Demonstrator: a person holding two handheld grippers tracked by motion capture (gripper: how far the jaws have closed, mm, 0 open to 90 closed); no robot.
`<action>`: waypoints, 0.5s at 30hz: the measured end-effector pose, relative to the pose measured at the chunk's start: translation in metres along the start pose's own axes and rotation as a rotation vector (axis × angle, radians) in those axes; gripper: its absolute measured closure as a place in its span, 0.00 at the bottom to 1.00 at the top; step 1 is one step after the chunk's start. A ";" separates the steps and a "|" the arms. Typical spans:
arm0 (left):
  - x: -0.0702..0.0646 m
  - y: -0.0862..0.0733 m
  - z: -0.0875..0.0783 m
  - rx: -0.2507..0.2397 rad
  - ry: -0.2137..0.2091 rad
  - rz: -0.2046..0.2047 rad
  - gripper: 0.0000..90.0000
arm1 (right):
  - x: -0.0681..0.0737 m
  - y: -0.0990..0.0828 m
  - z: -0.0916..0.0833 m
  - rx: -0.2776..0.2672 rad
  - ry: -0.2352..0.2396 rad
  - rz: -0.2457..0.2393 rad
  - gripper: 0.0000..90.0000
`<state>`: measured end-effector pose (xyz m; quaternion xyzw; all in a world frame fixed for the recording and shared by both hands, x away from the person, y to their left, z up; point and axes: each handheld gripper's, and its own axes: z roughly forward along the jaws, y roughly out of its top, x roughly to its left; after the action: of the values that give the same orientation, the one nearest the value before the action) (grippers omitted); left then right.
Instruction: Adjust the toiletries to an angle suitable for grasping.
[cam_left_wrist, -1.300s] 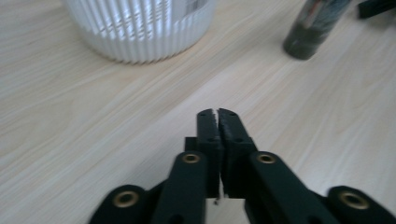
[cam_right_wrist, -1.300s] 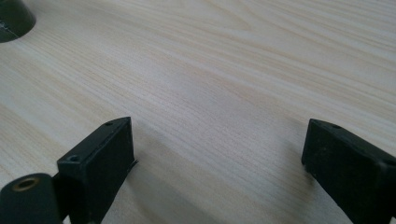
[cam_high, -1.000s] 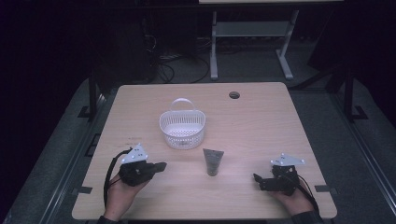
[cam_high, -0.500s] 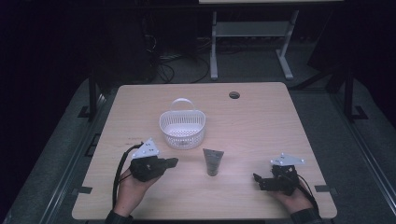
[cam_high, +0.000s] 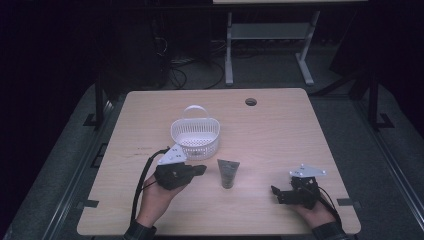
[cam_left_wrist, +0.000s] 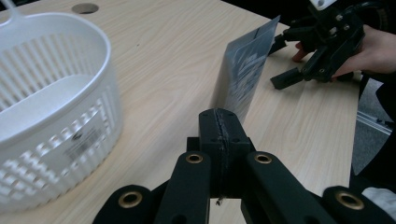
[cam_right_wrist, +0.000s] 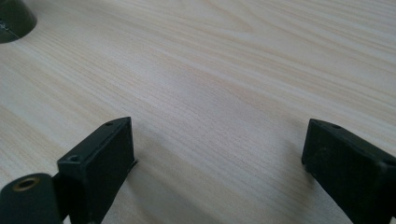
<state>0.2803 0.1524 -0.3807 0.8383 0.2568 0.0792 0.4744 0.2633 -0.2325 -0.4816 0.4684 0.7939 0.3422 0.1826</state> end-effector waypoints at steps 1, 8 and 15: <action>0.000 0.000 0.000 0.000 0.000 0.000 0.99 | 0.000 0.000 0.000 0.000 0.000 0.000 0.10; -0.003 0.012 0.010 -0.021 -0.021 0.020 0.99 | 0.000 0.001 0.000 0.001 0.000 0.000 0.10; -0.005 0.018 0.014 -0.026 -0.030 0.026 0.99 | 0.000 0.001 0.000 0.001 0.001 0.004 0.10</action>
<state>0.2873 0.1316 -0.3731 0.8365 0.2375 0.0760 0.4879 0.2639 -0.2322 -0.4814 0.4700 0.7931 0.3423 0.1815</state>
